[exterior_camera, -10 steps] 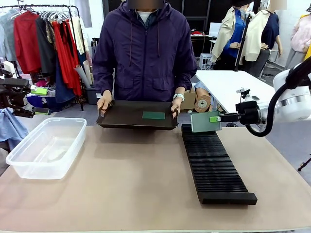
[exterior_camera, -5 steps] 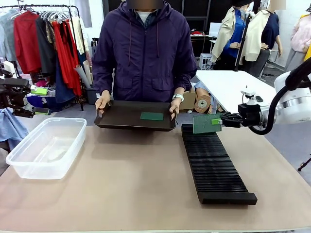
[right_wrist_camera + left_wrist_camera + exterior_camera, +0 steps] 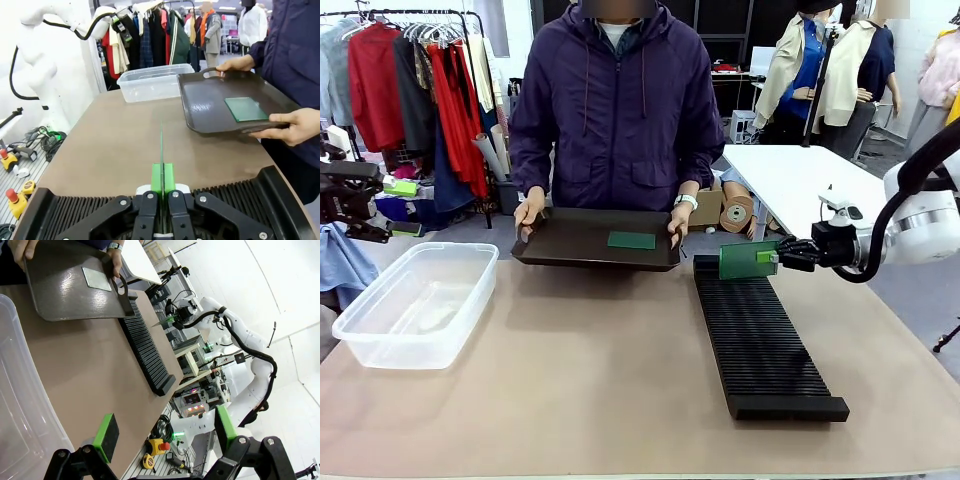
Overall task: Sort PCBs into racks and boxes based on the side picked up.
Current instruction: If the short side of the Blank PCB is picked up, insert it into the PCB Rack ; if the long side is picked up, place it in the Organizing box.
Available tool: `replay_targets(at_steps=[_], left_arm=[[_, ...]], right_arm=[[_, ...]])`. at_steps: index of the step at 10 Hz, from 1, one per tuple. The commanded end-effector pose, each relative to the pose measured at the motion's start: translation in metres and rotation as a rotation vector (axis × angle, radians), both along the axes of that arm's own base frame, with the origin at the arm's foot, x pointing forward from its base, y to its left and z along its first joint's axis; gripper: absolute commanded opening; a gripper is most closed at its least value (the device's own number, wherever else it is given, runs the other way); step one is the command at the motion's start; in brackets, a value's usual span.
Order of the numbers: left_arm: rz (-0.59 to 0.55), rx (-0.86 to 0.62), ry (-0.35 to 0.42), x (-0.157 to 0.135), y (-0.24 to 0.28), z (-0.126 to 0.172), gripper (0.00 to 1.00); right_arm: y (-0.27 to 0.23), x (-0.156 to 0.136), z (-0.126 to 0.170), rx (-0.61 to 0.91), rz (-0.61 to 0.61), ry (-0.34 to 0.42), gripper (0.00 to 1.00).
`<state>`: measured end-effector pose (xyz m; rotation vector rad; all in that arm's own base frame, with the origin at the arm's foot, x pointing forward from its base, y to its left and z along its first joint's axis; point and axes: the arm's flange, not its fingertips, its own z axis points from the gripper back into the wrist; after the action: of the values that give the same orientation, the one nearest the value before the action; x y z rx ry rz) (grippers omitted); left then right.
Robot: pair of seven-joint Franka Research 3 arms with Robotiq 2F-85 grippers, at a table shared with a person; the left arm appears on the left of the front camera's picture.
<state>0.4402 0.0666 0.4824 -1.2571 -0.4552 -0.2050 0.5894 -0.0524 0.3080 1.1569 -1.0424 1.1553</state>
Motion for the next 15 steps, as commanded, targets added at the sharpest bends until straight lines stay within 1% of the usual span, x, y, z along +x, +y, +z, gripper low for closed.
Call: replay_targets(at_steps=[1,5,7,9,15], left_arm=[[0.002,-0.003,0.007,0.0,0.0,0.001,1.0],[0.002,-0.003,0.007,0.0,0.0,0.001,1.0],[0.002,-0.003,0.007,0.0,0.0,0.001,1.0],[0.002,-0.003,0.007,0.0,0.0,0.001,1.0],[0.002,-0.003,0.007,0.0,0.0,0.001,1.0]], right_arm=[[-0.009,0.008,-0.006,0.068,-0.017,-0.031,0.0],[-0.016,0.018,-0.031,0.085,-0.05,-0.013,0.0],[-0.015,0.022,-0.04,0.056,-0.068,-0.009,0.0],[-0.016,0.026,-0.049,0.059,-0.083,-0.014,0.0],[-0.025,0.037,-0.083,0.062,-0.144,0.017,0.0]])
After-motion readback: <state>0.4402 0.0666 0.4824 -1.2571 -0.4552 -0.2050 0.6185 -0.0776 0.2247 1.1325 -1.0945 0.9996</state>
